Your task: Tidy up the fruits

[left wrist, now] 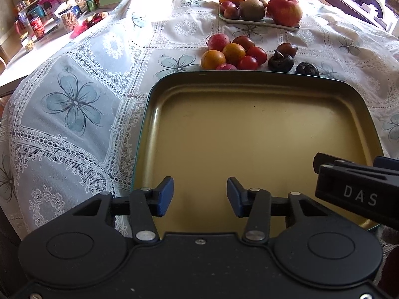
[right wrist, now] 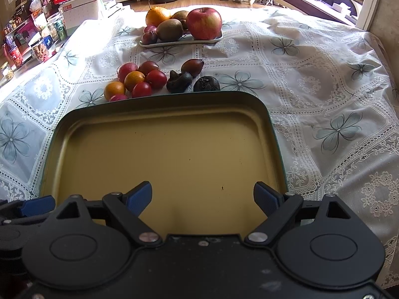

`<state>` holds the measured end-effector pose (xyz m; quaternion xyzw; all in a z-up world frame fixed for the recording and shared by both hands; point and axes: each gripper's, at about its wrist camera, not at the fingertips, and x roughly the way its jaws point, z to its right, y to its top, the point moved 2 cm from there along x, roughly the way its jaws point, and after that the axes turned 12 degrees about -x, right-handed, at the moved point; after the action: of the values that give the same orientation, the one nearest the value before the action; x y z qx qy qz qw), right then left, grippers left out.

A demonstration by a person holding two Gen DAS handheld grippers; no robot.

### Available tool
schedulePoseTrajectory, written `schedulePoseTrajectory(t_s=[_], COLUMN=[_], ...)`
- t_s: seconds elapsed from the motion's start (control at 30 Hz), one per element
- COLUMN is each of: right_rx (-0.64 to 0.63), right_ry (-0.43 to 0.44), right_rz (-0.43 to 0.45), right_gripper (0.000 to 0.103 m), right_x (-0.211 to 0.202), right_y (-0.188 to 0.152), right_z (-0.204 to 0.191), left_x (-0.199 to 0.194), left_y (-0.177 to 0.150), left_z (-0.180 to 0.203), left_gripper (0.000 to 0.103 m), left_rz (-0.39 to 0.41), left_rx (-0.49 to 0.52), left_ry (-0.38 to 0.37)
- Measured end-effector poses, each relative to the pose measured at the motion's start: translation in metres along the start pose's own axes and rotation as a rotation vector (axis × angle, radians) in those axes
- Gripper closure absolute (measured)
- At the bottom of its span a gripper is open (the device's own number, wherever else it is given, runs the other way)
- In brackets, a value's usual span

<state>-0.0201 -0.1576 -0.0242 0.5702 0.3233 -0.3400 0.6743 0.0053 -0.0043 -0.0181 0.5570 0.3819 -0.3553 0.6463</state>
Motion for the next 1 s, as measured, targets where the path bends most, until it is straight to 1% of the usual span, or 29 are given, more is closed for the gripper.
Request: schedulePoseTrajectory(t_s=[0.1, 0.27, 0.43, 0.53, 0.67, 0.87, 1.0], right_rx=[0.002, 0.001, 0.0, -0.004, -0.007, -0.007, -0.01], right_ry=[-0.001, -0.001, -0.003, -0.003, -0.003, 0.02, 0.04], right_rz=[0.001, 0.0, -0.005, -0.011, -0.016, -0.049, -0.088], right_gripper=[0.01, 0.01, 0.01, 0.01, 0.01, 0.01, 0.01], right_x=[0.0, 0.001, 0.002, 0.002, 0.003, 0.008, 0.013], right_y=[0.0, -0.001, -0.002, -0.002, -0.002, -0.002, 0.001], right_z=[0.0, -0.001, -0.002, -0.003, -0.004, -0.006, -0.009], left_x=[0.0, 0.002, 0.006, 0.007, 0.008, 0.008, 0.011], left_y=[-0.001, -0.001, -0.001, -0.002, -0.003, -0.004, -0.003], left_z=[0.0, 0.002, 0.003, 0.004, 0.004, 0.006, 0.006], left_gripper=[0.049, 0.049, 0.049, 0.049, 0.049, 0.049, 0.049], left_rz=[-0.002, -0.026, -0.079, -0.092, -0.118, -0.13, -0.161], left_rx=[0.004, 0.011, 0.012, 0.011, 0.005, 0.007, 0.001], left_ry=[-0.002, -0.004, -0.003, 0.002, -0.023, -0.023, -0.032])
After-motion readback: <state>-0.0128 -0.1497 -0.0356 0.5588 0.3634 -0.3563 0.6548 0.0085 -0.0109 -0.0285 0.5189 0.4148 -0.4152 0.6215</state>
